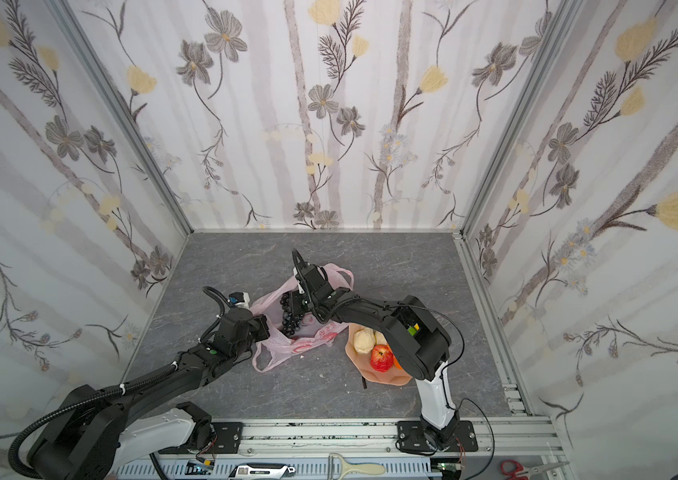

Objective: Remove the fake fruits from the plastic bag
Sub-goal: 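Close the right gripper on the black grapes inside the bag, then lift the grapes out of the bag with the right gripper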

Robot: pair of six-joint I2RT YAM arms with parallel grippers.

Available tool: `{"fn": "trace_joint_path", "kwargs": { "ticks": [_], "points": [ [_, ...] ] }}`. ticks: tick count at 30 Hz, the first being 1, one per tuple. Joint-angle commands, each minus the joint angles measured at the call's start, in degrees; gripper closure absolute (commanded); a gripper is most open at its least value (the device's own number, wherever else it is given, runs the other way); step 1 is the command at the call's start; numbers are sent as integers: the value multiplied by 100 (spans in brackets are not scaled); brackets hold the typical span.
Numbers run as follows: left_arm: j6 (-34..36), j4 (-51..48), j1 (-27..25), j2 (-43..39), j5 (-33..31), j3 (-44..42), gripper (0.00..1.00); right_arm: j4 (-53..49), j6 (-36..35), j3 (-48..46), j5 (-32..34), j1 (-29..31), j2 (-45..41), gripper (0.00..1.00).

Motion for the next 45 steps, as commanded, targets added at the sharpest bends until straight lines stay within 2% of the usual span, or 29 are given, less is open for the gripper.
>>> {"fn": "trace_joint_path", "kwargs": {
  "ticks": [1, 12, 28, 30, 45],
  "points": [
    [16, 51, 46, 105, -110, 94, 97, 303, -129, -148, 55, 2, -293, 88],
    [65, -41, 145, 558, -57, 377, 97, 7, -342, -639, 142, 0, -1413, 88],
    [134, -124, 245, 724, -18, 469, 96, -759, -538, -1319, 620, -5, -3471, 89],
    [136, -124, 260, 734, -28, 479, 97, -907, -543, -1355, 661, -183, -3723, 89],
    [191, -142, 321, 680, -118, 416, 96, -2601, -551, -2075, 1421, -218, -5846, 88]
  ]
}}
